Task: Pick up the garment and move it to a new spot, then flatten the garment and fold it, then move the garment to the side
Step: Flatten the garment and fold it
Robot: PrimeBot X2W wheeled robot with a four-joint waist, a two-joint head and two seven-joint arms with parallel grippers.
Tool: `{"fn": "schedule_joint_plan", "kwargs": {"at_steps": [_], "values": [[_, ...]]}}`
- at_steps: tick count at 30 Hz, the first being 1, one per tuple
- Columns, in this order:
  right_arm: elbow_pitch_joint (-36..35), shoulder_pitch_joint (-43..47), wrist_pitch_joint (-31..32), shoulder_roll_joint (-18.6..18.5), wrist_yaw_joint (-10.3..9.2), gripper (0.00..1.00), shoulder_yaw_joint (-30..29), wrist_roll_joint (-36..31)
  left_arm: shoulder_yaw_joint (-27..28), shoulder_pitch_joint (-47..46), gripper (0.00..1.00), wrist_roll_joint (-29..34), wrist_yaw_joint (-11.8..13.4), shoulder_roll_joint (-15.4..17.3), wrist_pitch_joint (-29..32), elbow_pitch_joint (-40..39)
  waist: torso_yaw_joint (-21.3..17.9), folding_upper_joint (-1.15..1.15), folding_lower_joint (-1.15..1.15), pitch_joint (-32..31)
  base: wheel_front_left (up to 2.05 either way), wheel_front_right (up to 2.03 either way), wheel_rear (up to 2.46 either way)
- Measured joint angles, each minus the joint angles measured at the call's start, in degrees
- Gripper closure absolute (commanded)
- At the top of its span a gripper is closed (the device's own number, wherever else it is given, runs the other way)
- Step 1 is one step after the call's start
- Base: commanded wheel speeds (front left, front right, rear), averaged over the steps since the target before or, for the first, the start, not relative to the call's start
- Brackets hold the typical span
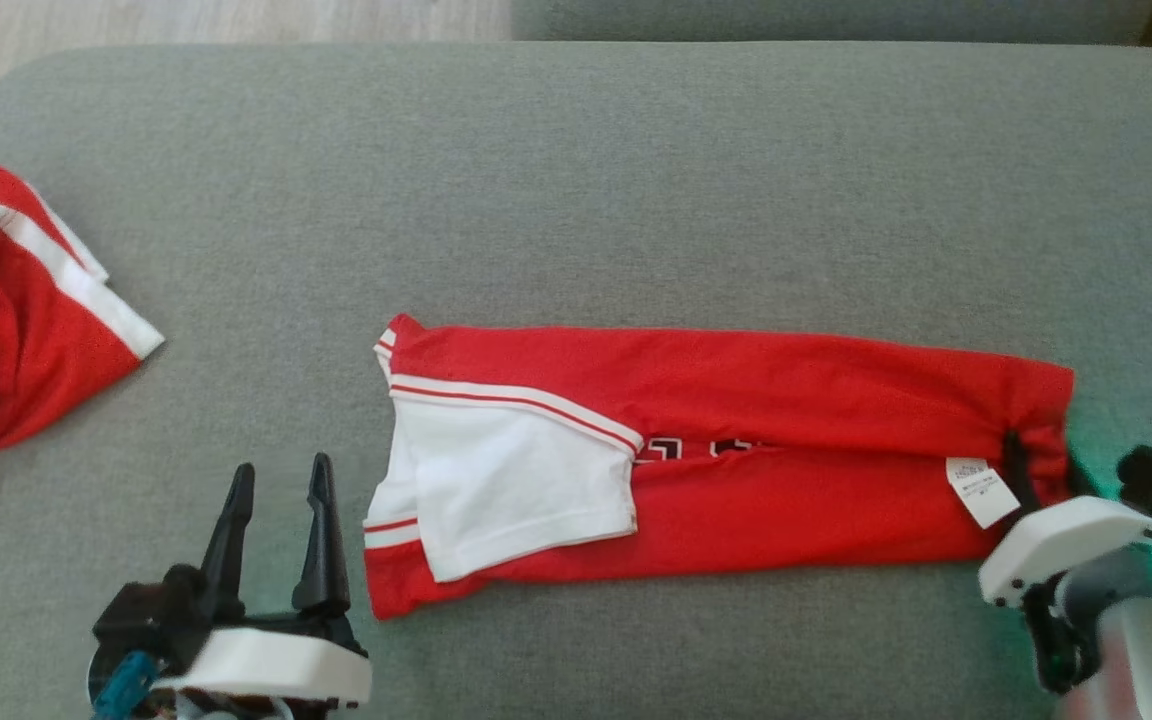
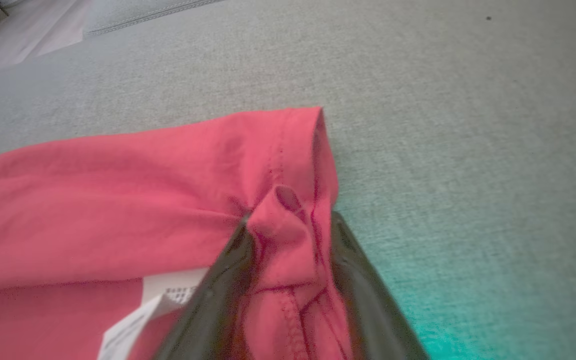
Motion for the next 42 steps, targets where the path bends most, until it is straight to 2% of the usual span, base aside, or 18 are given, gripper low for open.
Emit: {"fn": "schedule_joint_plan", "kwargs": {"at_steps": [1,6,10,15,20,26,31,35,42], "values": [[0.68,-0.53,-0.02,0.01,0.00,1.00,1.13,0.92,-0.05,-0.01,0.00,0.01,0.13,0.02,0.23,-0.31,-0.44,0.00,0.00,0.10,0.00,0.00,0.00],[1.60,-2.30,-0.74,0.38,0.07,1.00,0.83,0.54,-0.65,-0.21,0.00,0.52,0.46,0.12,0.51,-0.76,-2.12,0.00,0.00,0.23,0.00,0.00,0.00],[1.12,-4.65,0.22,0.12,0.07,1.00,-2.74,-0.75,-1.18,-1.11,0.00,0.52,0.46,0.16,1.00,-1.22,-3.99,0.00,0.00,0.32,0.00,0.00,0.00],[-2.83,-7.27,4.03,-5.65,0.05,1.00,-9.43,-1.76,-1.48,-2.29,0.00,1.03,0.45,0.12,1.03,-1.34,-6.40,0.00,0.00,0.81,0.00,0.00,0.00],[-5.37,-7.45,6.76,-6.31,0.05,1.00,-9.82,-0.71,-1.82,-3.26,0.00,1.03,0.43,-0.07,1.20,-0.32,-7.50,0.00,0.01,0.72,0.00,0.00,0.00],[-12.26,-5.77,10.09,-4.09,0.05,1.00,-3.78,2.64,-2.13,-3.30,0.00,1.03,0.01,-0.54,1.12,0.49,-7.84,0.00,0.00,-0.60,0.00,0.00,0.00],[-22.71,1.22,14.19,-1.44,0.05,1.00,4.61,6.05,-1.92,-3.17,0.00,0.92,0.03,-0.55,0.90,0.51,-7.39,0.00,0.00,-2.19,0.00,0.00,0.00],[-28.44,5.34,15.78,-0.46,0.05,1.00,11.79,9.75,-1.70,-3.09,0.00,0.44,0.02,-0.53,0.57,0.59,-6.46,0.00,-0.01,-3.08,0.00,0.00,0.00],[-29.55,5.09,15.17,-0.31,0.05,1.00,26.43,18.11,-1.63,-2.98,0.00,0.44,0.10,-0.48,0.57,0.49,-4.33,0.00,0.00,-3.38,0.00,0.00,0.00]]}}
